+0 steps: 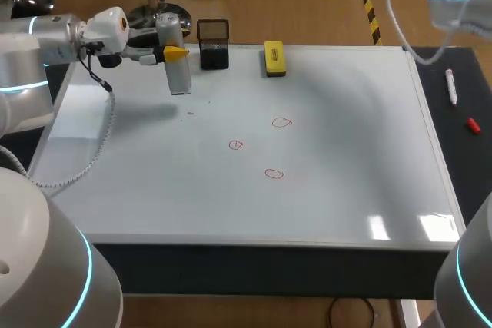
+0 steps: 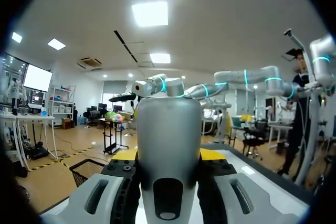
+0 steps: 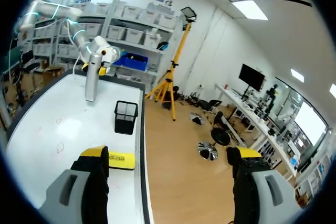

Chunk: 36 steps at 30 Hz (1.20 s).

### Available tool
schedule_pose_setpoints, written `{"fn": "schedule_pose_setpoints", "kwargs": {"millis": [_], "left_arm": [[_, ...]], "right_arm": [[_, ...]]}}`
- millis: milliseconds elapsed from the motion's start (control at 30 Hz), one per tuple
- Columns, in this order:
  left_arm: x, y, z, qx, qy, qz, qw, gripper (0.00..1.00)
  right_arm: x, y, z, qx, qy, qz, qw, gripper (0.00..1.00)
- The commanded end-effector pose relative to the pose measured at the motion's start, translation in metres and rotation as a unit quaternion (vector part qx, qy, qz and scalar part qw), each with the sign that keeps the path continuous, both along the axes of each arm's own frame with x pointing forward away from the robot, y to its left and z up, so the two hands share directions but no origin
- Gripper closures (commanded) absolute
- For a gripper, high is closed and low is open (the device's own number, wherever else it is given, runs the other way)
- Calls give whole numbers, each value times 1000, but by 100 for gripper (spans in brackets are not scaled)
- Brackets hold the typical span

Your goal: Pick up the inspection probe, press it on each red-marked spot on the whiteboard one by one, put down the probe, pick up the eraser, and wipe off all the red marks.

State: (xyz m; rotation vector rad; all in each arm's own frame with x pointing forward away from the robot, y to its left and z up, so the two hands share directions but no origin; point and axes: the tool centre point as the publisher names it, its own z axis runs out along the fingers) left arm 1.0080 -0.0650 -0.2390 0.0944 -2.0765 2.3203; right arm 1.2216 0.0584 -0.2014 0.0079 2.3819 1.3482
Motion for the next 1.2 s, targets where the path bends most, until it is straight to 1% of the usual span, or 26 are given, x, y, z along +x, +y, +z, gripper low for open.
{"fn": "schedule_pose_setpoints", "kwargs": {"millis": [33,100,133,200,267,300,333,367,467,600,700,767,833,900,967,1033,1100,1200], "left_arm": [[0,0,1,0,0,0,1000,100],[0,0,1,0,0,0,1000,100],[0,0,1,0,0,0,1000,100],[0,0,1,0,0,0,1000,100],[0,0,1,0,0,0,1000,100],[0,0,1,0,0,0,1000,100],[0,0,1,0,0,0,1000,100],[0,0,1,0,0,0,1000,100],[0,0,1,0,0,0,1000,100],[0,0,1,0,0,0,1000,100],[0,0,1,0,0,0,1000,100],[0,0,1,0,0,0,1000,100],[0,0,1,0,0,0,1000,100],[0,0,1,0,0,0,1000,100],[0,0,1,0,0,0,1000,100],[0,0,1,0,0,0,1000,100],[0,0,1,0,0,0,1000,100],[0,0,1,0,0,0,1000,100]], "right_arm": [[16,18,-3,-135,105,291,941,0],[15,22,-7,-150,106,312,932,0],[13,26,-8,-162,106,328,925,0],[9,32,-9,-176,106,349,914,0],[6,37,-13,-207,104,372,899,0],[4,39,-16,-220,101,377,894,0],[2,42,-18,-230,100,390,886,0],[-1,45,-20,-249,100,404,875,0],[-9,54,-26,-276,94,430,854,0],[-18,62,-37,-335,88,465,815,0],[-25,67,-43,-360,85,484,793,0],[-27,70,-46,-370,82,487,787,0],[-30,73,-48,-385,77,494,776,0],[-32,75,-50,-396,70,496,770,0],[-34,77,-54,-416,61,498,759,0],[-36,78,-56,-428,54,499,752,0],[-39,79,-60,-441,47,502,742,0],[-43,80,-65,-445,42,500,741,0]]}}
